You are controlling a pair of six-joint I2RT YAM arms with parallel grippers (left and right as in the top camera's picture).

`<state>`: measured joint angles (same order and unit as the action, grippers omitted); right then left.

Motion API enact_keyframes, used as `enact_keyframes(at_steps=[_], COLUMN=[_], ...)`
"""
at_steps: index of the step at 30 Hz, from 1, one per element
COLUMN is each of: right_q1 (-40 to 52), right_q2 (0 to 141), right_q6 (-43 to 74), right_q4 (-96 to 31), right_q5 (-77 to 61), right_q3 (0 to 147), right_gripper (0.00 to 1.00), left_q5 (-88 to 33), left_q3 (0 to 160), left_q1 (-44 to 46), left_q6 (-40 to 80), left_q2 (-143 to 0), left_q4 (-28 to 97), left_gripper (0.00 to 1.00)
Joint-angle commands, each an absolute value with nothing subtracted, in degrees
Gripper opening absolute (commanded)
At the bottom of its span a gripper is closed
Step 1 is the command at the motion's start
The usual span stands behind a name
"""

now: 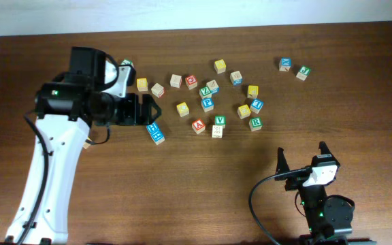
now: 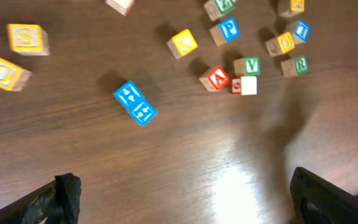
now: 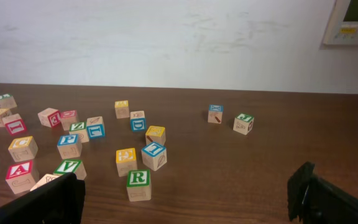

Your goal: Spell out RSS

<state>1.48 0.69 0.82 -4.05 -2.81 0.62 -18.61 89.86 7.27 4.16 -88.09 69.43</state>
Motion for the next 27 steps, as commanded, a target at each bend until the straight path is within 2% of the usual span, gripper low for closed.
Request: enact_keyframes(at_steps=[1,3,9,16,23,27], right_q1=[1.1,1.1,1.1,1.1,1.1,1.1], right_q2=[0.3,0.3,0.3,0.3,0.3,0.3], right_q6=[0.5,0.5,0.5,0.5,0.5,0.5], right_q4=[-4.3,-4.3,-4.3,-4.3,-4.3,-4.3], right_q5=[-2.7,-2.7,-2.7,-2.7,-2.7,-2.7], right_q3=[0.3,0.3,0.3,0.3,0.3,0.3], right_gripper=[0.98,0.98,0.98,0.98,0.98,0.98], left_q5=[-19.9,-16.6,-20.0,-16.7,-16.0,-4.5], left_q3=[90.8,90.8,90.8,91.7,91.6,91.6], left_q1=[10.3,12.6,17.3,19.0,21.3,23.6], left_q6=[4.8,11.0,11.1,15.0,15.4,23.3], left_q2=[-89.7,-91.7,-92.7,-95.7,-97.2,-102.2], left_q4=[69.5,69.6,71.6,72.6,68.0,69.0], left_gripper=[0.99,0.99,0.99,0.99,0.99,0.99])
